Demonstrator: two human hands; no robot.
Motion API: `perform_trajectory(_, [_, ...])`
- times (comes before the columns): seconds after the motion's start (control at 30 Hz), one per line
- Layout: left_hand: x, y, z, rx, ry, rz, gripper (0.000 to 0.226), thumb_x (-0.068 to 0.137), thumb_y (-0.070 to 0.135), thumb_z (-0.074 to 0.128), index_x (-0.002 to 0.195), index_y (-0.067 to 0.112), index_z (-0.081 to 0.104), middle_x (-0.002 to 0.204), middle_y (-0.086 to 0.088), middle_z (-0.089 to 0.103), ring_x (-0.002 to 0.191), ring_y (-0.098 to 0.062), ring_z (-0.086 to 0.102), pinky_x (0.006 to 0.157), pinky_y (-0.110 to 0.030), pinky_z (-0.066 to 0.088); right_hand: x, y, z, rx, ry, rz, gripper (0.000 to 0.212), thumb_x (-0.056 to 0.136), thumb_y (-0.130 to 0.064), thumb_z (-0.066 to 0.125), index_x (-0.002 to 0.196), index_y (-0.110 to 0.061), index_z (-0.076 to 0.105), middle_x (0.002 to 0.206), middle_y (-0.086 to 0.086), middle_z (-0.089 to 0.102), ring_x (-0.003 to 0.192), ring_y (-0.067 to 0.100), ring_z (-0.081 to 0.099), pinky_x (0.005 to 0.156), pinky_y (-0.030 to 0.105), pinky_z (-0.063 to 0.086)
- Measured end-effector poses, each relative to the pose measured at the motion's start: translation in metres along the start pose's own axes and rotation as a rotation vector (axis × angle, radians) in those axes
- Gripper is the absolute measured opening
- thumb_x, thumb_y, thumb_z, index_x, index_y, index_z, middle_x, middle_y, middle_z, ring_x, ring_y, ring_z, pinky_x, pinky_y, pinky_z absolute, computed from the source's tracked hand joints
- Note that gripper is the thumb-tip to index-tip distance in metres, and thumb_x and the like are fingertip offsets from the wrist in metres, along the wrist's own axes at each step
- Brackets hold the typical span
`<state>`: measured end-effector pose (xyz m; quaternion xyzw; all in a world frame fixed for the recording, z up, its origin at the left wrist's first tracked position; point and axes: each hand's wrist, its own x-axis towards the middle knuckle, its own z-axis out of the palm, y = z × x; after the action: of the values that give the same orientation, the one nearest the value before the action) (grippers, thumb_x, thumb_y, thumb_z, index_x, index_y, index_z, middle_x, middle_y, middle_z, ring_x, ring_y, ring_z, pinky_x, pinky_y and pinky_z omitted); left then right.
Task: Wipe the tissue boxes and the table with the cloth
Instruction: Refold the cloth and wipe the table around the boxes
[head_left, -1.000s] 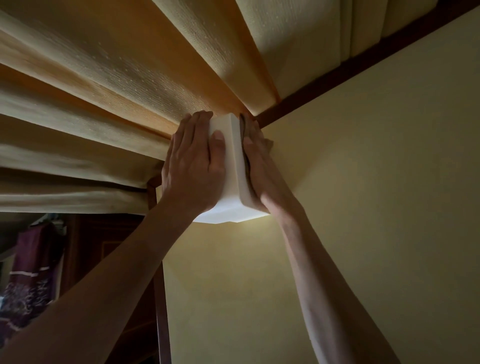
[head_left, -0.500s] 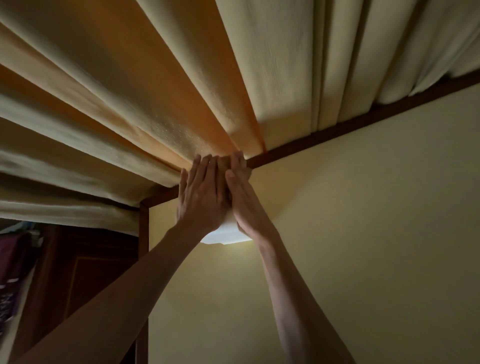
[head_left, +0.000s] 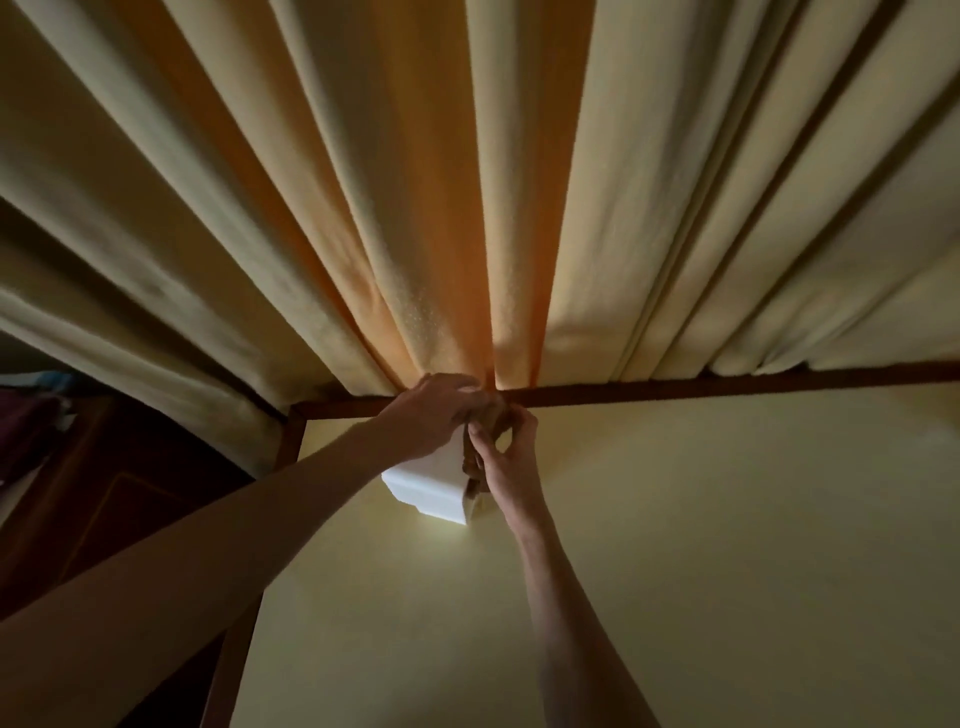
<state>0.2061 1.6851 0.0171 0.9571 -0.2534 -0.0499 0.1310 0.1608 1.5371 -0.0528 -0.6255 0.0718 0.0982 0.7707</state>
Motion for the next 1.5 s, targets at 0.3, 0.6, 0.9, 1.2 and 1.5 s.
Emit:
perform_trajectory(0.3, [0.009, 0.006, -0.008, -0.099, -0.068, -0.112, 0.035, 0.098, 0.012, 0.062, 0.13, 0.024, 0.069, 0.133, -0.005, 0.06, 0.115, -0.019, 0.06, 0.101, -0.029, 0.048, -0.017, 0.009, 0.008, -0.327, 0.149, -0.021, 0.037, 0.09, -0.043, 0.076, 0.098, -0.011, 0.059, 0.091, 0.007, 0.07, 0.079, 0.016, 0.069, 0.066, 0.027, 0.055])
perform_trajectory(0.6, [0.007, 0.003, -0.013, -0.129, -0.076, -0.088, 0.028, 0.094, 0.02, 0.069, 0.12, 0.028, 0.072, 0.122, 0.005, 0.064, 0.113, -0.012, 0.058, 0.104, -0.037, 0.043, -0.023, -0.012, -0.005, -0.312, 0.21, -0.113, 0.015, 0.09, -0.005, 0.073, 0.078, -0.004, 0.064, 0.066, 0.003, 0.066, 0.057, 0.012, 0.058, 0.055, 0.029, 0.048])
perform_trajectory(0.9, [-0.011, 0.017, -0.006, -0.191, -0.092, 0.037, 0.034, 0.094, 0.018, 0.069, 0.127, 0.02, 0.065, 0.135, 0.0, 0.063, 0.128, -0.017, 0.052, 0.109, -0.029, 0.037, -0.053, -0.049, -0.031, -0.122, -0.009, 0.019, 0.01, 0.088, -0.006, 0.074, 0.08, -0.01, 0.07, 0.09, 0.014, 0.069, 0.092, 0.03, 0.064, 0.077, 0.044, 0.05])
perform_trajectory(1.2, [-0.058, 0.017, -0.018, -0.507, -0.085, -0.05, 0.018, 0.092, 0.026, 0.072, 0.1, 0.01, 0.068, 0.095, -0.001, 0.069, 0.088, -0.016, 0.063, 0.079, -0.028, 0.05, -0.08, -0.05, -0.05, -0.404, 0.104, -0.167, 0.005, 0.092, -0.01, 0.075, 0.097, -0.013, 0.077, 0.093, 0.006, 0.077, 0.092, 0.028, 0.073, 0.082, 0.044, 0.058])
perform_trajectory(1.5, [-0.135, 0.018, 0.009, -0.638, 0.01, -0.245, 0.007, 0.099, 0.023, 0.061, 0.096, 0.019, 0.057, 0.091, 0.005, 0.061, 0.084, -0.019, 0.063, 0.066, -0.022, 0.051, -0.119, -0.037, -0.033, -0.449, -0.156, 0.012, 0.015, 0.086, -0.006, 0.078, 0.101, -0.009, 0.075, 0.082, 0.006, 0.071, 0.076, 0.02, 0.066, 0.066, 0.029, 0.052])
